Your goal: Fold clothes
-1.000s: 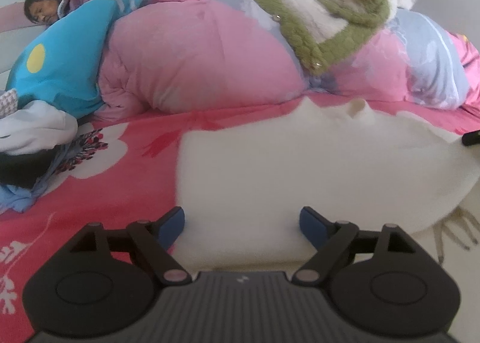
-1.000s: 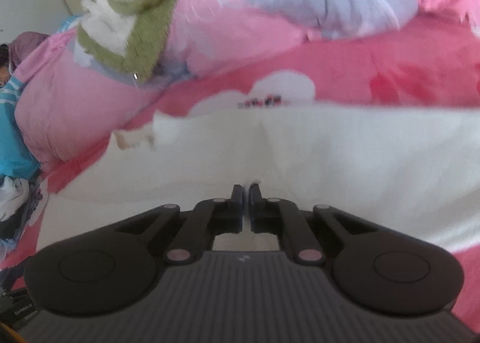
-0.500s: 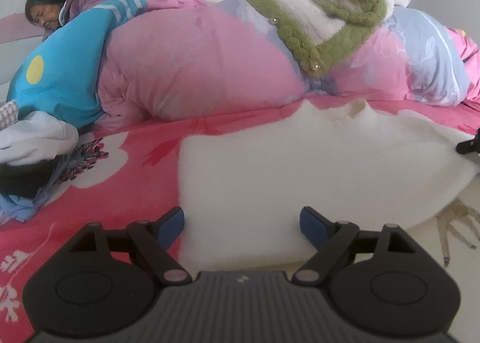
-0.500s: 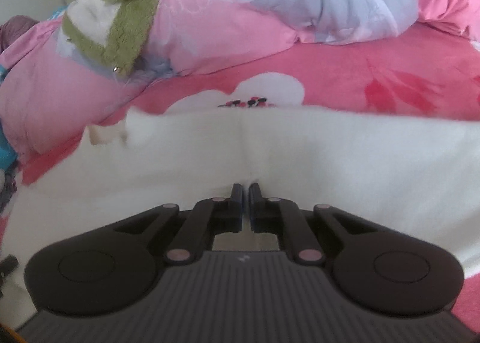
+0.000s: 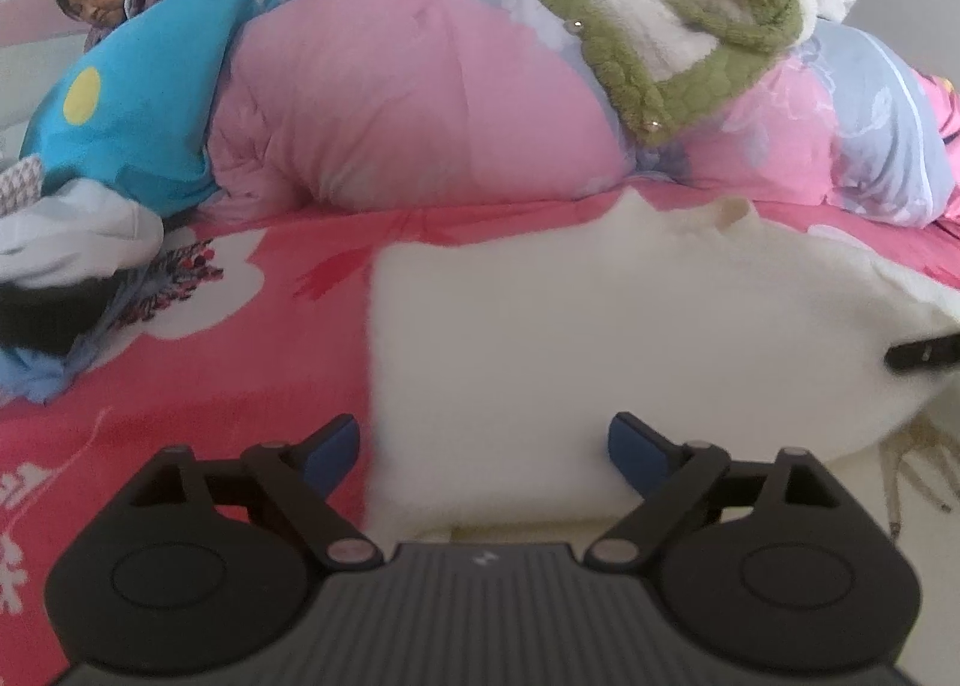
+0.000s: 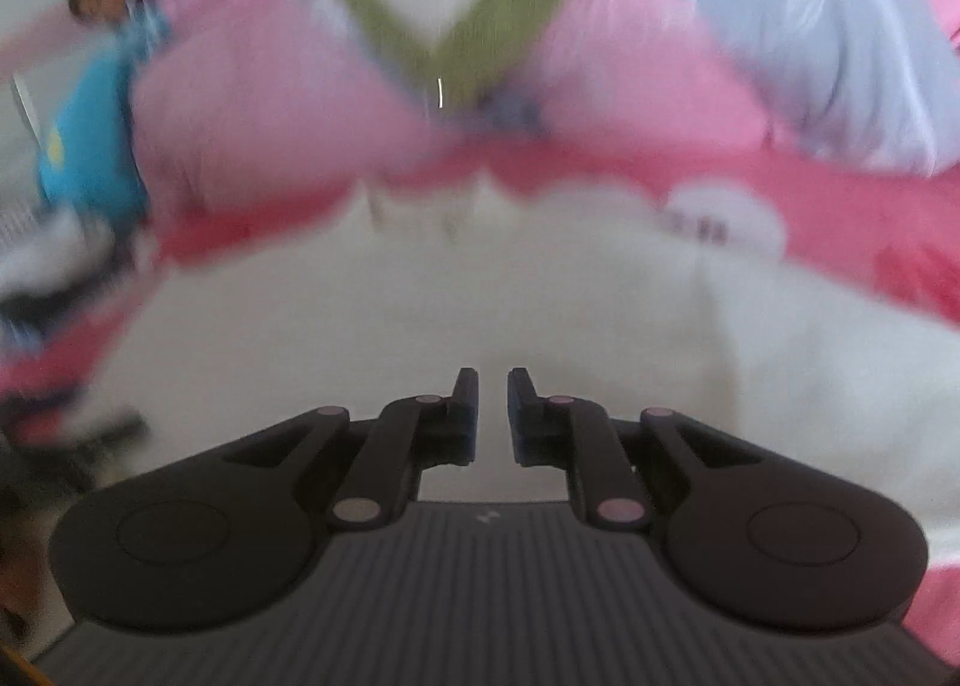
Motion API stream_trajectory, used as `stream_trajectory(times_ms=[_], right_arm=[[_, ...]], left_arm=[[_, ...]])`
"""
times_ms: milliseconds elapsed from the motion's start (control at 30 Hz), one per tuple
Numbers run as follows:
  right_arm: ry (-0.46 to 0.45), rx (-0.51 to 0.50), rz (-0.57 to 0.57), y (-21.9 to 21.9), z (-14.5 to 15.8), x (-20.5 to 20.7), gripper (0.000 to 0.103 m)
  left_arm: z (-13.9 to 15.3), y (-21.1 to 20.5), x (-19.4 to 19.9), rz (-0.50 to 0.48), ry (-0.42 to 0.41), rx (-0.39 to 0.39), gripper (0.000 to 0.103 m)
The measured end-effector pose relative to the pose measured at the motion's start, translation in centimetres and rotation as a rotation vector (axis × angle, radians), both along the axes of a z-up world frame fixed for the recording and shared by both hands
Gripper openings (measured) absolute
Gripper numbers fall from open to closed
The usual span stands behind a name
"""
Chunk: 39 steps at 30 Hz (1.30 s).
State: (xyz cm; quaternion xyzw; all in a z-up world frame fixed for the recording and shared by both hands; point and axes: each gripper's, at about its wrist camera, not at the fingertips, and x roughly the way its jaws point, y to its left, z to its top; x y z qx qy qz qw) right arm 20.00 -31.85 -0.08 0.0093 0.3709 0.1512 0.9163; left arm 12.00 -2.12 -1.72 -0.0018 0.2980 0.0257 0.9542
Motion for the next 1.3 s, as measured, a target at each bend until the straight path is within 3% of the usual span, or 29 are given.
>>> stream_trajectory(times_ms=[67, 167, 267, 367, 467, 567, 800, 900, 1000, 1167, 1300], right_arm=[[0.006, 0.008, -0.018, -0.1, -0.3, 0.1, 0.008], [-0.016, -0.012, -0.051, 1.2, 1.8, -0.1, 0.011], [-0.050, 0.049, 0.005, 3.0, 3.3, 0.1, 0.011], [-0.041, 0.076, -0.005, 4.3, 2.7, 1.7, 0.010], [0.025, 0.020, -0.093, 4.4, -0.2, 4.0, 0.007], [0.045, 0.144, -0.161, 2.7, -0.2, 4.2, 0.005], [-0.010, 0.168, -0.207, 0.7, 2.8, 0.1, 0.007], [-0.015, 0.088, -0.169, 1.3, 1.7, -1.2, 0.007], [-0.093, -0.028, -0.095, 2.4, -1.3, -2.8, 0.007], [-0.129, -0.042, -0.096, 2.5, -1.6, -3.3, 0.007], [-0.132, -0.018, -0.099, 2.2, -1.7, -3.3, 0.007]], left_arm=[[-0.1, 0.4, 0.1, 0.007, 0.009, -0.026, 0.092], [-0.2, 1.1, 0.5, 0.018, 0.029, -0.075, 0.093], [-0.3, 1.7, 0.7, 0.030, 0.039, -0.111, 0.093], [-0.3, 1.8, 0.6, 0.037, 0.038, -0.116, 0.093], [-0.3, 1.9, 0.7, 0.038, 0.039, -0.117, 0.093], [-0.3, 1.9, 0.8, 0.039, 0.039, -0.118, 0.093], [-0.3, 1.7, 0.6, 0.042, 0.038, -0.113, 0.093], [-0.3, 1.7, 0.6, 0.043, 0.037, -0.113, 0.093], [-0.2, 1.7, 0.6, 0.040, 0.037, -0.114, 0.093], [1.1, 1.9, -0.2, -0.005, 0.015, -0.137, 0.093], [2.7, 0.1, -1.6, -0.073, -0.052, -0.086, 0.093]])
